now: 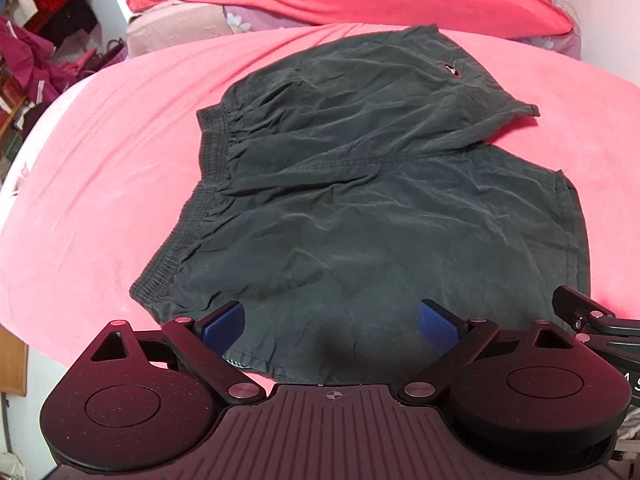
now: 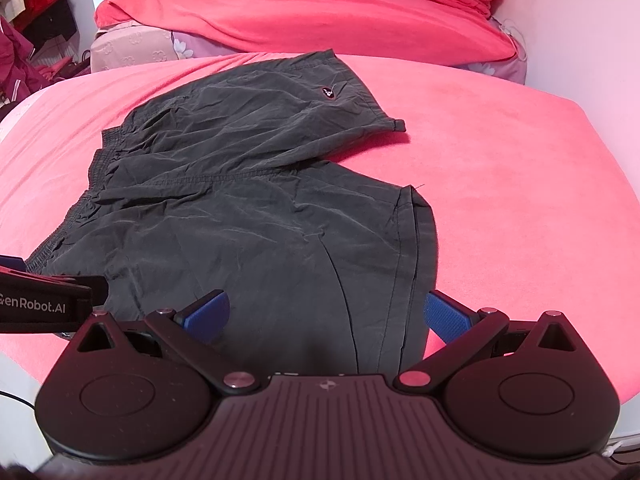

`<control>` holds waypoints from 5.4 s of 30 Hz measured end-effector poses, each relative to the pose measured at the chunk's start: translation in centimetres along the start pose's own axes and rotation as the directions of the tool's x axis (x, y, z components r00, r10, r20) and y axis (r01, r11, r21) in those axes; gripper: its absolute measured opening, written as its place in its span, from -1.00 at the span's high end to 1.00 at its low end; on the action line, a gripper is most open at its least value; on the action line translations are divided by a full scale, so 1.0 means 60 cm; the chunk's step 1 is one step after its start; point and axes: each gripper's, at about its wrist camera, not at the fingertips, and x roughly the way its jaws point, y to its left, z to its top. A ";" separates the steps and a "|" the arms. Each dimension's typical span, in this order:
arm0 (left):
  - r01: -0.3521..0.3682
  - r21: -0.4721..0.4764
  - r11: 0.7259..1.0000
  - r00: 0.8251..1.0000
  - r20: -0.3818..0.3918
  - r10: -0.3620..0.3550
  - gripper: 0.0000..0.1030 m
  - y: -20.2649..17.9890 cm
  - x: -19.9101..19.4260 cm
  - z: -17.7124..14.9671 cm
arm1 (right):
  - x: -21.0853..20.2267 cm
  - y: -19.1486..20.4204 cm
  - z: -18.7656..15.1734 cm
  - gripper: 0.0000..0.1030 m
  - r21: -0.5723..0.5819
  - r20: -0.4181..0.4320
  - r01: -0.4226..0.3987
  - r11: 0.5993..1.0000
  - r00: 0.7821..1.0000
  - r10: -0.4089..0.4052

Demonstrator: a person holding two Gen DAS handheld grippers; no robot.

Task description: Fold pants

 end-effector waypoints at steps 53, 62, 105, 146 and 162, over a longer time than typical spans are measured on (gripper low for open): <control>-0.008 -0.040 0.999 0.999 0.032 0.009 -1.00 0.009 -0.009 0.003 | -0.005 0.003 -0.004 -1.00 -0.049 0.010 -0.096 0.994 0.995 0.097; -0.025 -0.099 0.995 0.998 0.049 0.030 -1.00 0.050 0.010 0.030 | 0.016 -0.002 0.013 -1.00 -0.117 0.045 -0.226 0.967 0.972 0.233; 0.144 -0.142 0.979 0.988 0.083 -0.133 -1.00 0.364 0.401 0.353 | 0.527 -0.127 0.516 -0.55 -0.233 0.065 -0.325 0.916 0.935 0.349; 0.167 0.121 0.979 0.983 0.051 -0.174 -1.00 0.281 0.485 0.440 | 0.613 -0.116 0.564 0.90 -0.172 0.078 -0.296 0.939 0.946 0.313; 0.167 0.093 0.982 0.978 0.111 -0.177 -0.49 0.292 0.432 0.435 | 0.528 -0.134 0.565 0.92 -0.146 0.165 -0.361 0.921 0.909 0.382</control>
